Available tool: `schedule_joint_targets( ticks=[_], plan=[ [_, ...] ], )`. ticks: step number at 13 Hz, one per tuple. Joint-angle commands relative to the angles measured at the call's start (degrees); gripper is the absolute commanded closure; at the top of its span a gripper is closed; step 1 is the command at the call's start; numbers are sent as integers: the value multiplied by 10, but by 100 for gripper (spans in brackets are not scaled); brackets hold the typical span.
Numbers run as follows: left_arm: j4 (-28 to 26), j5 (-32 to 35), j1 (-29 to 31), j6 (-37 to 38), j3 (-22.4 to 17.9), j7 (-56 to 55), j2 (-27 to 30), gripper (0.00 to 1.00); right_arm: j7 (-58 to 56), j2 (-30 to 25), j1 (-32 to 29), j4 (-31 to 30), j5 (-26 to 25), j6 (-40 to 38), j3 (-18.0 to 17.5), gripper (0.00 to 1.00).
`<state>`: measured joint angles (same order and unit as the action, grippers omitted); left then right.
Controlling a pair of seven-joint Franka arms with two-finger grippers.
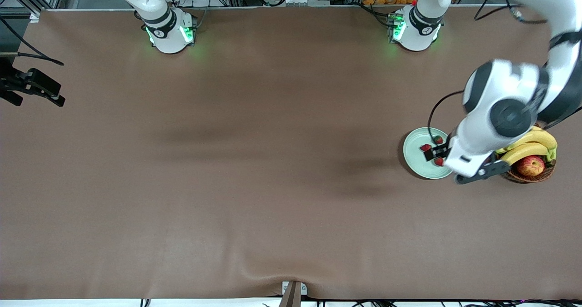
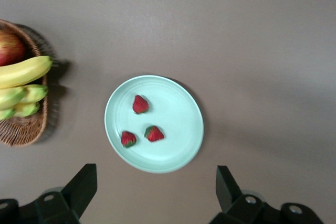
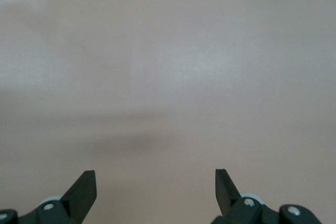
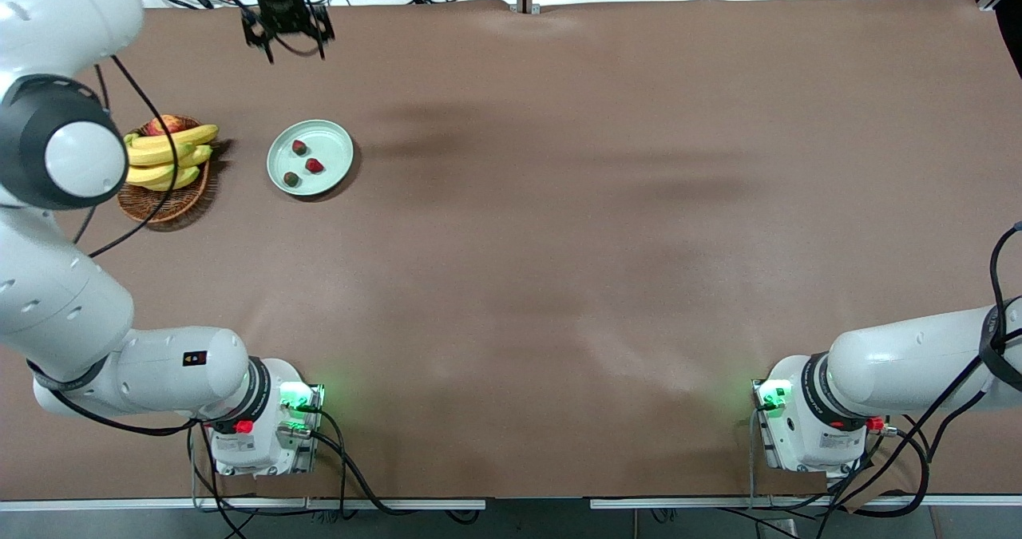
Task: Collect all strawberries into plate
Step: 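Lower the strawberry onto the plate and open the left gripper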
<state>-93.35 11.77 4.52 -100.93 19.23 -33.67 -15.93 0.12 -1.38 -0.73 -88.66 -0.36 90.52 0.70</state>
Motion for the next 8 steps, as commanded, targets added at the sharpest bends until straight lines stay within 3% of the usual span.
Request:
schedule_joint_targets(
  ticks=[1,3,8],
  plan=[
    [33,-45,2,41,7,11,52,0,12,1,6,4,-9,-6,0,0],
    [33,-87,3,50,4,11,101,0,12,3,1,4,-9,-5,0,0],
    [34,-106,21,87,-2,65,161,0,-2,15,-47,0,-10,-19,1,0]
  ],
)
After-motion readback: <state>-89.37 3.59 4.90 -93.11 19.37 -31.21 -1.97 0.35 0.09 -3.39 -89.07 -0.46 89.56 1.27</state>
